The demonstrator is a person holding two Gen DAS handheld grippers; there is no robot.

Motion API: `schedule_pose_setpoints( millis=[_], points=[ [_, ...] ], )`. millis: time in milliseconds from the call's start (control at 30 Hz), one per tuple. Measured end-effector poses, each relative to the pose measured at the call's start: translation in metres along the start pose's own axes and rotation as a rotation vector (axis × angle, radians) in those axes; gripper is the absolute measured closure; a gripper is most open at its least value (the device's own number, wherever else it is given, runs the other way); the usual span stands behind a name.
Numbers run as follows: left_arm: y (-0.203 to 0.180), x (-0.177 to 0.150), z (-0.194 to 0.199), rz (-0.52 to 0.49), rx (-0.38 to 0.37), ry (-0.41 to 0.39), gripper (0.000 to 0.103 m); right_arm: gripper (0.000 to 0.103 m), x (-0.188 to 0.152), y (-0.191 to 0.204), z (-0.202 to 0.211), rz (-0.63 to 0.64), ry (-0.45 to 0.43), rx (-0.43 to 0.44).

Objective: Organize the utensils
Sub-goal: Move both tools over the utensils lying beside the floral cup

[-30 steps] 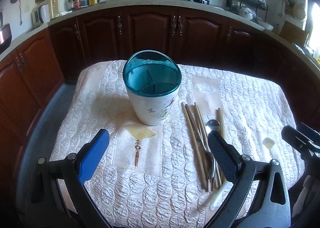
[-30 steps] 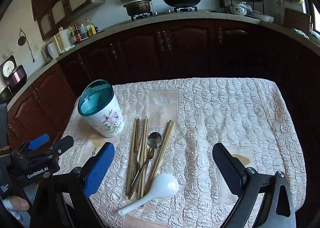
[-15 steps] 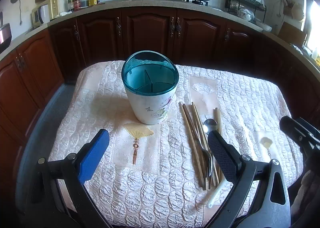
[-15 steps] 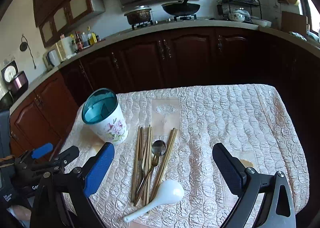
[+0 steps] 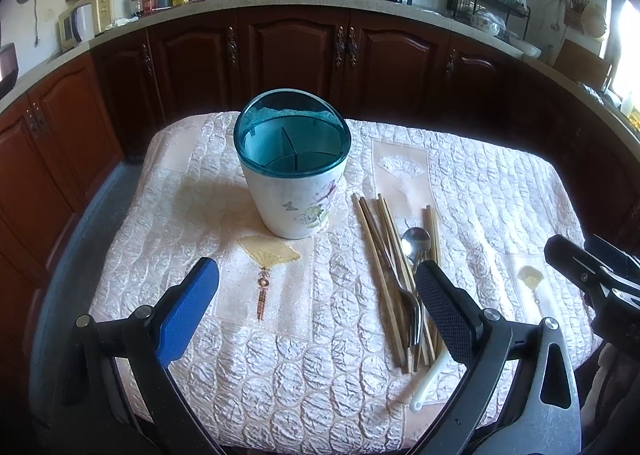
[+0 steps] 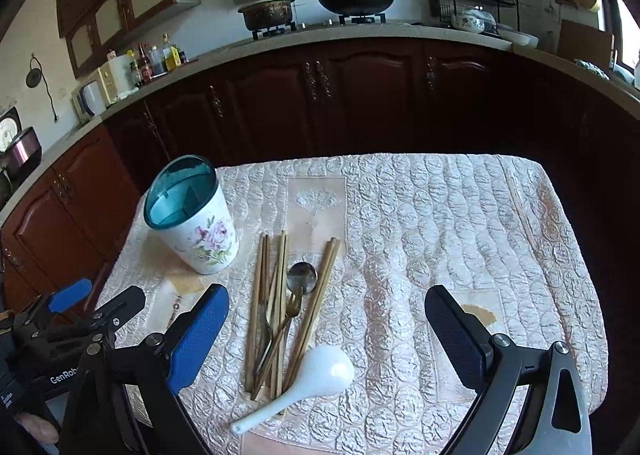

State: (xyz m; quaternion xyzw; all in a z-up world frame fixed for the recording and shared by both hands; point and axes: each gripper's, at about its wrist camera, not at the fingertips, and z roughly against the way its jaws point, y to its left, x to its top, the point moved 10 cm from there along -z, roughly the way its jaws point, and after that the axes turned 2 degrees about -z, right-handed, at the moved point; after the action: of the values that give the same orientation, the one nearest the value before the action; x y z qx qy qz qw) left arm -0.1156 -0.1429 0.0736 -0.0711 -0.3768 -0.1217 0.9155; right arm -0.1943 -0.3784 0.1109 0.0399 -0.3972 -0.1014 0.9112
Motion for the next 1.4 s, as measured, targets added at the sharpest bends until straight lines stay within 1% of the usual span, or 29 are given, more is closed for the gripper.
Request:
schedule_pose_setpoints(
  millis=[167, 867, 1167, 1400],
  points=[
    [0.0, 0.001, -0.002, 0.008, -0.013, 0.006, 0.003, 0.005, 0.001, -0.001, -0.002, 0.005, 0.005, -0.01],
    [-0.002, 0.002, -0.008, 0.007, -0.024, 0.021, 0.003, 0.005, -0.002, -0.001, -0.015, 0.034, 0.042, -0.028],
    [-0.001, 0.01, -0.001, 0.007, -0.024, -0.01, 0.003, 0.005, 0.003, 0.003, -0.014, 0.047, 0.037, -0.031],
    [-0.001, 0.008, -0.003, 0.016, -0.031, -0.002, 0.003, 0.005, 0.002, 0.002, -0.017, 0.049, 0.044, -0.034]
  ],
)
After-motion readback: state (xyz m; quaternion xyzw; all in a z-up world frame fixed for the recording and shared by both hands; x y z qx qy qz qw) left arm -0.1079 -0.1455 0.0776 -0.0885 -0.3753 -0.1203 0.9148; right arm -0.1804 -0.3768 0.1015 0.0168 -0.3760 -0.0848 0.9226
